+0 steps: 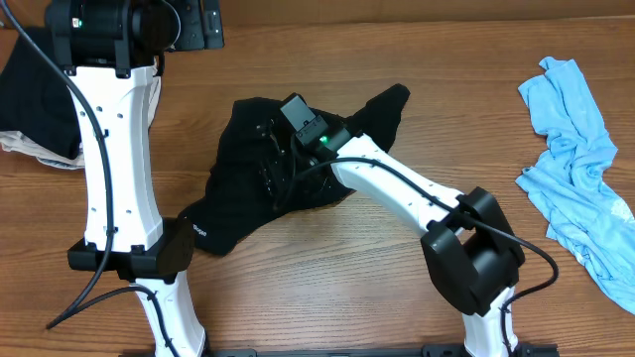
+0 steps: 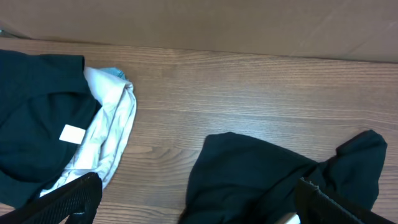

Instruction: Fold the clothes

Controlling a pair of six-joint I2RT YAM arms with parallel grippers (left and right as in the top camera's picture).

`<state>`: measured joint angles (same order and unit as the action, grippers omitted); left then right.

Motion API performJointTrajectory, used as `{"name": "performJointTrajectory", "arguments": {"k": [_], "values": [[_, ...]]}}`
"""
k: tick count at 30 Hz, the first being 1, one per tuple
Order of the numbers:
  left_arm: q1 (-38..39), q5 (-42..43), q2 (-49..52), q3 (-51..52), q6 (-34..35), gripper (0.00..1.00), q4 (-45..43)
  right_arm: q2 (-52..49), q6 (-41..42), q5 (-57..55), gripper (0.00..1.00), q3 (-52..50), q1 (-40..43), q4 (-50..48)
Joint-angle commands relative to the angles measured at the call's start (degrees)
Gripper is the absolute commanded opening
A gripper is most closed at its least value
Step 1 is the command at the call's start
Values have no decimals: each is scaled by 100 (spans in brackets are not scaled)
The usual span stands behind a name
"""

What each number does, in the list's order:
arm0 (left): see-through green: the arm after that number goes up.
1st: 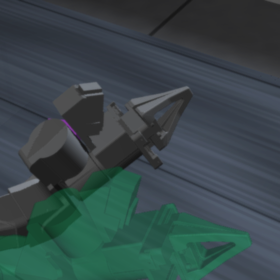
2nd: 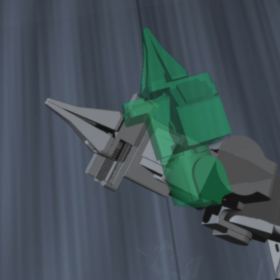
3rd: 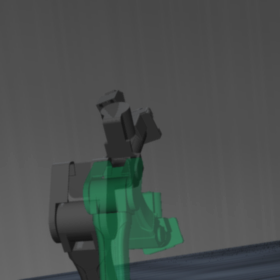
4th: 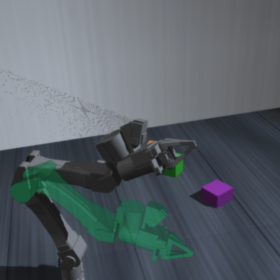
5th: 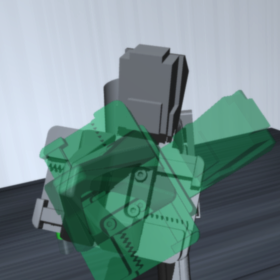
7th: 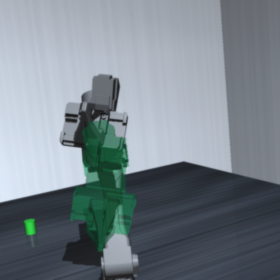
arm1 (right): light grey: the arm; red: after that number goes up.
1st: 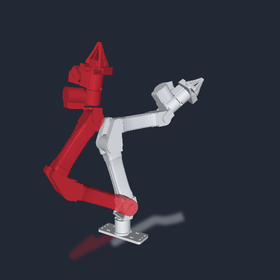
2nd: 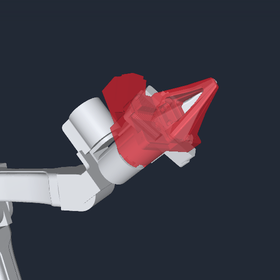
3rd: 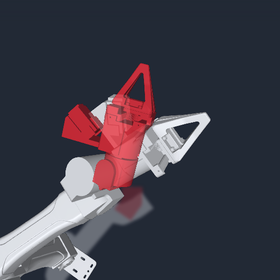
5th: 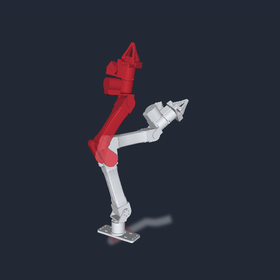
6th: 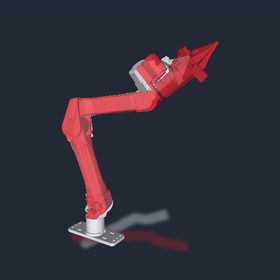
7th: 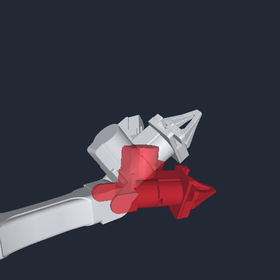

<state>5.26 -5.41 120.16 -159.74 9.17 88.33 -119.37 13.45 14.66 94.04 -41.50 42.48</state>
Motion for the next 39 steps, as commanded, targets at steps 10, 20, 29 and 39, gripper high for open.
{"name": "performJointTrajectory", "arguments": {"k": [10, 20, 29, 39], "values": [[0, -116, 50, 20, -197, 100, 122, -409, 160, -767, 59, 33, 111, -540], [0, -114, 50, 20, -195, 100, 181, -409, 160, -1228, 4, 33, 107, -667], [0, -116, 50, 20, -197, 100, 254, 505, 501, -1392, 4, 979, 654, 2205], [4, 122, 52, 26, -190, 100, 468, 1523, 955, -1716, 8, 1058, 2234, 5174]]}}
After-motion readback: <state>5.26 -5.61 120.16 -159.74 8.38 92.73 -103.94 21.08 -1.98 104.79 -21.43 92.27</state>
